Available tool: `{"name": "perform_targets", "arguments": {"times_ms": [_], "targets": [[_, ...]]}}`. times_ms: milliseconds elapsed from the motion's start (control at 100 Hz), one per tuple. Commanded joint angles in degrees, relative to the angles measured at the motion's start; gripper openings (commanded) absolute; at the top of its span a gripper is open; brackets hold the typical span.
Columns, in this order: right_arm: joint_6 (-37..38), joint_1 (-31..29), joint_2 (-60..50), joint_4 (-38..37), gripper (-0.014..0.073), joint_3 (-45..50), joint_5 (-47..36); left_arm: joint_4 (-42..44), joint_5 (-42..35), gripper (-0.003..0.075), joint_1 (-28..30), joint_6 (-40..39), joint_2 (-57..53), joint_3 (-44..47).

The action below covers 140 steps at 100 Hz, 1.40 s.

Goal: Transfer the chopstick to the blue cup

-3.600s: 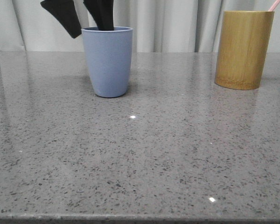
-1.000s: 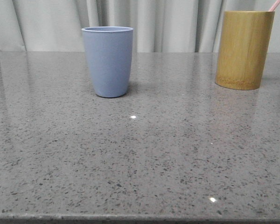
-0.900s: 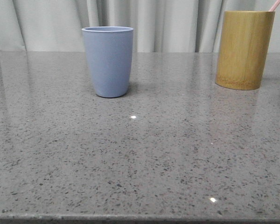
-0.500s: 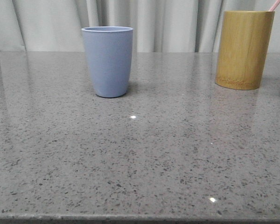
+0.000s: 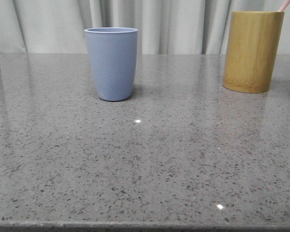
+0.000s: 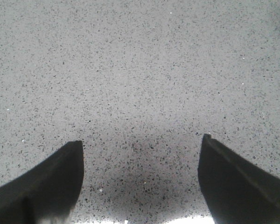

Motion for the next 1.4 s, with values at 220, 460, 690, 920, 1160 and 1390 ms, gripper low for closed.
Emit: {"name": "perform_targets", "arguments": {"times_ms": [220, 460, 690, 920, 1160, 1390], "targets": [[1.7, 0.0, -1.2, 0.0, 0.0208, -2.2, -6.5, -0.6, -3.8, 0.0503, 0.1, -0.2, -0.2, -1.4], [2.9, 0.0, -1.2, 0.0, 0.0003, -2.2, -9.3, -0.5, -3.8, 0.0503, 0.1, -0.2, -0.2, -1.4], [2.9, 0.0, -1.2, 0.0, -0.0049, -3.1, -9.0, -0.5, -3.8, 0.0503, 0.1, -0.2, -0.2, -1.4], [2.9, 0.0, -1.3, 0.0, -0.0050, -6.2, -5.9, -0.5, -3.8, 0.0503, 0.1, -0.2, -0.2, -1.4], [2.9, 0.0, -1.7, 0.0, -0.0050, -8.9, -1.5, -0.5, -3.8, 0.0503, 0.1, -0.2, -0.2, -1.4], [2.6, 0.0, -5.4, 0.0, -0.0046, -11.4, 8.5, -0.5, -3.8, 0.0503, 0.1, -0.2, -0.2, -1.4]]}}
